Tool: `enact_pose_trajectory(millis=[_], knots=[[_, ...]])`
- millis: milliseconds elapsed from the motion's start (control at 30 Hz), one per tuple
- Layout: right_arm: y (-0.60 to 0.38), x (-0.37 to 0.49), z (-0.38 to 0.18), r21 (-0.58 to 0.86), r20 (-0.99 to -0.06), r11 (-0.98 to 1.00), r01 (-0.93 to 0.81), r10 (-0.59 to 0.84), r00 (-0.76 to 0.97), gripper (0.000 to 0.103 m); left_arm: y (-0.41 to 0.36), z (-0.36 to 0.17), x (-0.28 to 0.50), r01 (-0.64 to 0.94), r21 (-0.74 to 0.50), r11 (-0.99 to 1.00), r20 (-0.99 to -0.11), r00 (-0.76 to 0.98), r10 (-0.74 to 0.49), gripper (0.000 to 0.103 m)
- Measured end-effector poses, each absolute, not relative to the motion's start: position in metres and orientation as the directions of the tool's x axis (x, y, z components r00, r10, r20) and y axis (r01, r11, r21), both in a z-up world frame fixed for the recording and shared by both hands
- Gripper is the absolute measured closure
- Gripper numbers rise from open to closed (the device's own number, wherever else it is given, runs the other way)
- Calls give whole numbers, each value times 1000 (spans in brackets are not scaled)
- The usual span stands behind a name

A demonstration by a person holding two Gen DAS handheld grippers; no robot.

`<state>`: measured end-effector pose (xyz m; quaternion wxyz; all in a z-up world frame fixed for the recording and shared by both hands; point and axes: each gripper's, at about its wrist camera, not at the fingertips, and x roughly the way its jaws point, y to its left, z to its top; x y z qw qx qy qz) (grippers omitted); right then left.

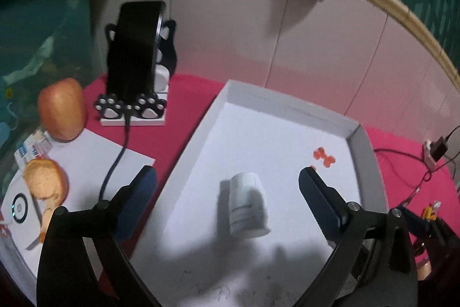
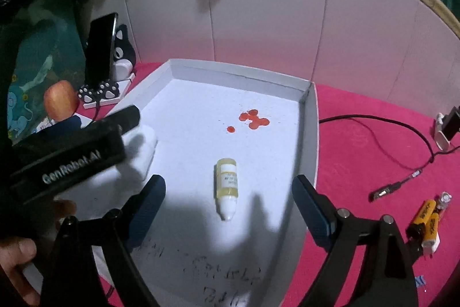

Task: Organize rigid objects
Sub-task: 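Grasp the brown tape roll with the left tool while the right tool grasps the red-green can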

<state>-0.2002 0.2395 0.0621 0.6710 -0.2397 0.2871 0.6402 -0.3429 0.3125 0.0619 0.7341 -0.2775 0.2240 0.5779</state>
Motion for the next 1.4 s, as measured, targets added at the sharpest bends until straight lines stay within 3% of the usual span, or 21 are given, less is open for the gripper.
enact_pose_trajectory(millis=[233, 367, 567, 833, 1067, 1400], knots=[[200, -172, 80, 37, -624, 109, -993, 779, 62, 13, 284, 79, -344, -963, -180, 199, -594, 267, 759, 3], [167, -130, 88, 66, -598, 172, -983, 795, 99, 13, 263, 85, -317, -931, -173, 321, -584, 359, 728, 3], [103, -59, 88, 104, -571, 248, -963, 808, 147, 13, 219, 79, -251, -776, -208, 595, -640, 568, 517, 3], [40, -25, 52, 117, -593, 201, -973, 799, 94, 14, 144, 55, -165, -561, -59, 825, -698, 614, 368, 3], [38, -34, 22, 80, -643, 107, -991, 765, 31, 40, 131, 38, -129, -464, 69, 883, -712, 598, 369, 3], [55, -23, 10, 113, -690, 91, -989, 723, -13, 59, 130, 25, -109, -404, 158, 901, -738, 558, 380, 3]])
